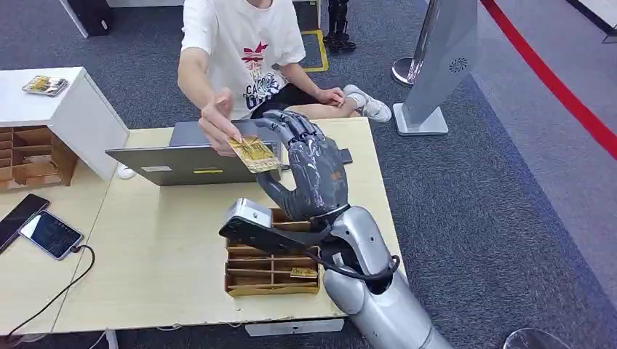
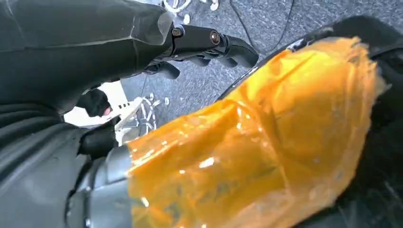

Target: Pass the card to the sensor for recognition and then transmit it.

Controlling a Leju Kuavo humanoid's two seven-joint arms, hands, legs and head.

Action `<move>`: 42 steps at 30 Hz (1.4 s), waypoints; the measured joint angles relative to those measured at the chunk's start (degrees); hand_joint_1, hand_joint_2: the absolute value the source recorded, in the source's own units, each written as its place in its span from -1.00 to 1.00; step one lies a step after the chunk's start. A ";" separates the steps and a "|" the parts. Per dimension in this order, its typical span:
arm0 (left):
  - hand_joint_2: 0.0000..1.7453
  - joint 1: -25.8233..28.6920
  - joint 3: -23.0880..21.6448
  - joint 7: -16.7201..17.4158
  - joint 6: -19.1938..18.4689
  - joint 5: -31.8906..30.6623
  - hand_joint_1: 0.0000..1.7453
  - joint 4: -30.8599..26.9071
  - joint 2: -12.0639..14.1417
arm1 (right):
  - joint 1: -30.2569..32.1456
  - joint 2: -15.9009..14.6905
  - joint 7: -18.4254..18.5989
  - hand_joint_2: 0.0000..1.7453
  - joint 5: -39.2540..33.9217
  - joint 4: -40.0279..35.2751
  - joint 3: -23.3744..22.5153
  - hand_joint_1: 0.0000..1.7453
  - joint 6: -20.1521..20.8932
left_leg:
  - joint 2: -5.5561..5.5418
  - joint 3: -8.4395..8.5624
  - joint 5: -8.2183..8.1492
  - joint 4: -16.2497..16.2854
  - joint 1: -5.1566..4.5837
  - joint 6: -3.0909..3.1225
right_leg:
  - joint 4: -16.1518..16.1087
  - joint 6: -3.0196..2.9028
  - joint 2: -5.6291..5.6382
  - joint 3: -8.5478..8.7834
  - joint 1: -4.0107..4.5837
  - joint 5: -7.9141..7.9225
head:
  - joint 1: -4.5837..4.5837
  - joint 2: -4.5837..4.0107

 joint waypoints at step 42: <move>-1.00 4.92 3.41 0.48 0.52 -4.96 -1.00 -8.32 2.34 | 4.08 0.53 -3.12 1.00 -24.14 -4.47 -4.02 1.00 3.91 | 0.00 0.00 -0.01 0.01 0.00 0.01 | -0.03 0.00 0.00 -0.04 -0.01 -0.01 | 0.00 0.00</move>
